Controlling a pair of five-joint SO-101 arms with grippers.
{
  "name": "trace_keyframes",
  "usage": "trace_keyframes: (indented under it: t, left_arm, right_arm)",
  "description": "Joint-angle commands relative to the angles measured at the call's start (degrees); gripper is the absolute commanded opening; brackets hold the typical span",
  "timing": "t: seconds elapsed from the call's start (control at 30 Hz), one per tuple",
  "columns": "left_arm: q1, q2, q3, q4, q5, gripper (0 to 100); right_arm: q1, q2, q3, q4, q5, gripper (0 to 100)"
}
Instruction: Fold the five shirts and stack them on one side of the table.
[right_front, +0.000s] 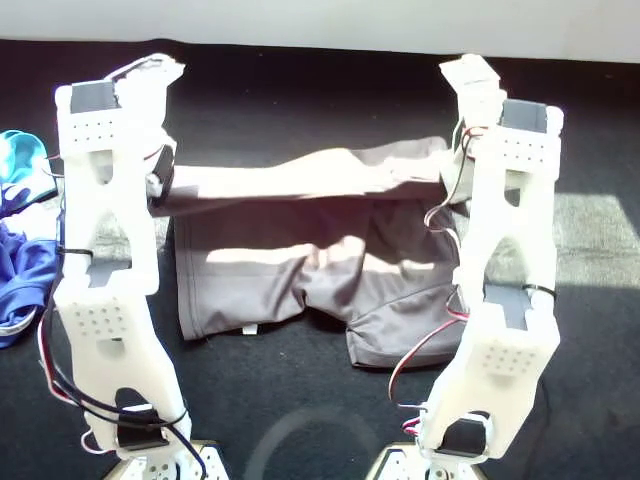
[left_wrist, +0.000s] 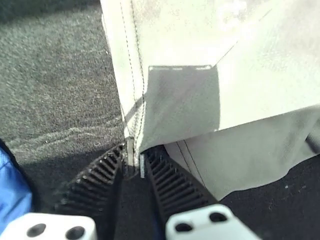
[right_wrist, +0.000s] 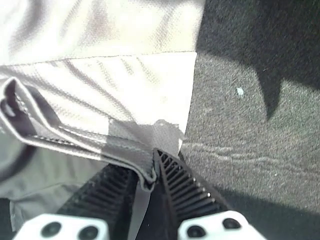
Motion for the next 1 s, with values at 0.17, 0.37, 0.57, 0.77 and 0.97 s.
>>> trace_keyframes:
  t: [0.17,0.37,0.57,0.77,0.97]
  left_arm:
    - [0.66,-24.04,27.03,0.18,-1.67,1]
    - [0.04,-36.70,47.87,-10.73,-0.18,1]
    - [-0.84,-48.66,66.15,-22.86,5.80,1]
    - [0.84,-60.00,74.86,-20.31,5.54,1]
    - [4.79,-65.71,75.30,-15.74,5.54,1]
  right_arm:
    - [1.19,-11.74,2.15,7.78,-0.18,0.6]
    - [-0.13,-24.92,25.19,4.53,-0.44,0.6]
    - [-0.13,-47.78,55.87,-13.05,-0.53,0.6]
    - [0.04,-71.34,77.58,-19.82,-0.09,0.6]
    - [0.13,-77.05,79.08,-14.99,-0.09,0.6]
